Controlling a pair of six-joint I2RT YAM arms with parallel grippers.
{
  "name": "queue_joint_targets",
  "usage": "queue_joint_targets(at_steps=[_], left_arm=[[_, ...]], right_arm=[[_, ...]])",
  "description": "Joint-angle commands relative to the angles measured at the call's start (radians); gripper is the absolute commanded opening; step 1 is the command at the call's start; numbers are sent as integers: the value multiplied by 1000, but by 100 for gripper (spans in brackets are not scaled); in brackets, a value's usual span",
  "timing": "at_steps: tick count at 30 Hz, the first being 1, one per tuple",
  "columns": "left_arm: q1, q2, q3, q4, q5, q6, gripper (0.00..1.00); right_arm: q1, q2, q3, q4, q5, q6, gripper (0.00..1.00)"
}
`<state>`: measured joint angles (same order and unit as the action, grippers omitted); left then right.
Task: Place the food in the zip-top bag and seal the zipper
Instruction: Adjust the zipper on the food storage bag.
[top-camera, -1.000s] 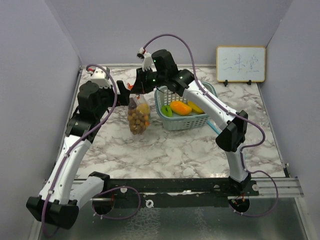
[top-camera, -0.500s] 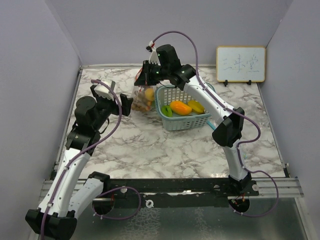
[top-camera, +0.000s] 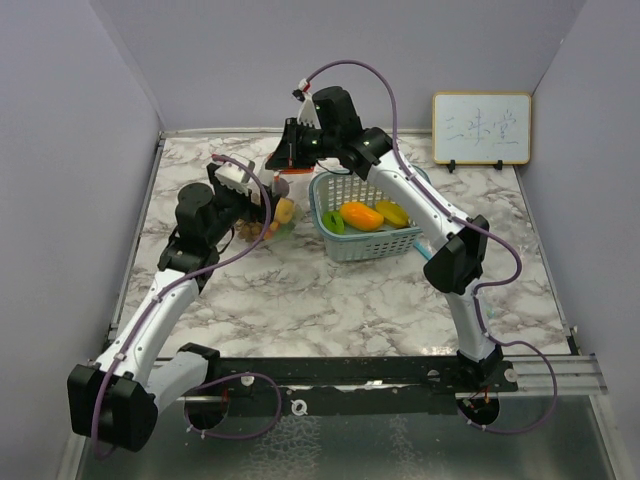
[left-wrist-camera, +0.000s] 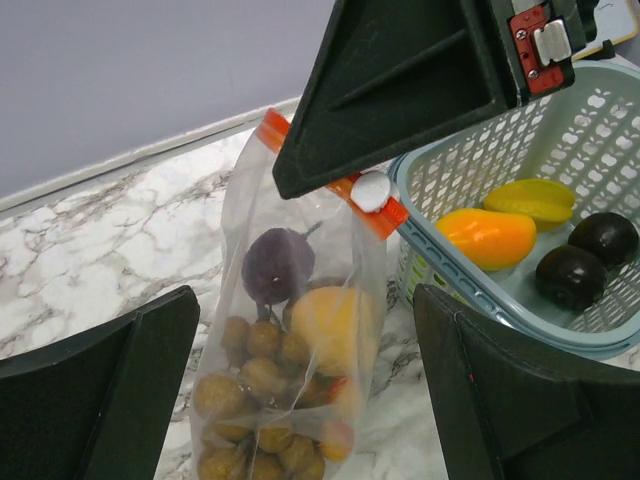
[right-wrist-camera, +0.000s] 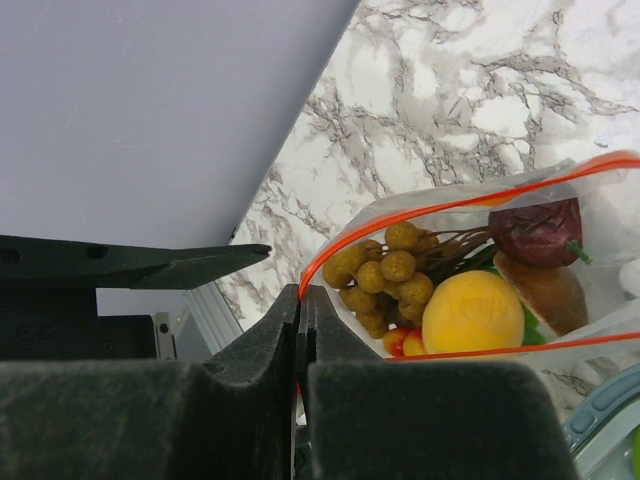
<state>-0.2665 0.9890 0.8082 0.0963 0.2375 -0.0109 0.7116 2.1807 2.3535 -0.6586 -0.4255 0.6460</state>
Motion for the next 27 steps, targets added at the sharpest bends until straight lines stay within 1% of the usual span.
queue_joint_targets(at_steps=[1, 6, 13, 17, 22, 23, 24, 26, 27], left_arm=[[-32, 48, 0, 117, -7, 14, 90], [-69, 93, -30, 175, -76, 32, 85], [-78, 136, -64, 271, -165, 26, 74], [-83, 167, -68, 337, -200, 12, 71], [-96, 205, -61, 397, -208, -11, 74], [-100, 213, -60, 402, -201, -13, 72], [-104, 219, -58, 406, -185, -14, 64], [-106, 238, -46, 391, -149, -14, 45], [-106, 248, -40, 382, -134, -14, 32]], right_arm=[[-1, 23, 45, 38, -35, 42, 2], [-2, 25, 58, 37, -50, 61, 2], [-2, 9, 47, 29, -61, 67, 2], [-1, -2, 21, 20, -64, 76, 2], [-1, -2, 16, 10, -58, 83, 2], [-1, -2, 18, 9, -57, 84, 2], [-1, -2, 20, 8, -57, 84, 2], [-1, -4, 22, 7, -57, 84, 2], [-2, -5, 24, 5, -55, 83, 2]])
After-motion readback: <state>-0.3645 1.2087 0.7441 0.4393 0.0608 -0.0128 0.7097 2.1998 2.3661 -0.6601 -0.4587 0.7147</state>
